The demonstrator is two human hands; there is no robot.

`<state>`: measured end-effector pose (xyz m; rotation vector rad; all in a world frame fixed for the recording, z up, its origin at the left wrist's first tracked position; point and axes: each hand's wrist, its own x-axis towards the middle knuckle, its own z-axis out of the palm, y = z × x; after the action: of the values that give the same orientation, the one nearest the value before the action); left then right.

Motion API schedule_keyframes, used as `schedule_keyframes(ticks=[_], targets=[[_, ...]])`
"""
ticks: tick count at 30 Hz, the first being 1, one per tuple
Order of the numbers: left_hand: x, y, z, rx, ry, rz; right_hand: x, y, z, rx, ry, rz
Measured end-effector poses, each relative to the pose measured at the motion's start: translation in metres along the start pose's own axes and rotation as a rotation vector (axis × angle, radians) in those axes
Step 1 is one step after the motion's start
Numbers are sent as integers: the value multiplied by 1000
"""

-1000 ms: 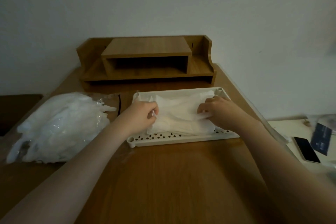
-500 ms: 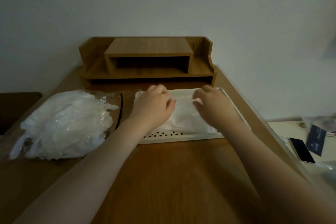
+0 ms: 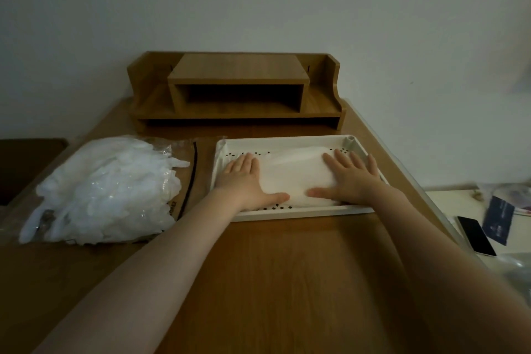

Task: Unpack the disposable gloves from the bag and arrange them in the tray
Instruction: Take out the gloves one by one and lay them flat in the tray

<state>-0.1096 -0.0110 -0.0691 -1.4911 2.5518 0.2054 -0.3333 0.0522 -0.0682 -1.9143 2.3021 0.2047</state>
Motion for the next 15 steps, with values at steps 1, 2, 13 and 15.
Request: schedule_keyframes(ticks=[1,2,13,15], targets=[[-3,-1,-3,-15,-5,14,-1,-3,-2,-11,6,11],[-6,-3,-8,-36,-4,41,-1,-8,-4,-22,28,20],[-69,-78,-50,-585,665,190,-19,-170,-41,352,305,-552],[-70,-93,-48,-561,643,179,-7,-199,-32,354,247,-557]])
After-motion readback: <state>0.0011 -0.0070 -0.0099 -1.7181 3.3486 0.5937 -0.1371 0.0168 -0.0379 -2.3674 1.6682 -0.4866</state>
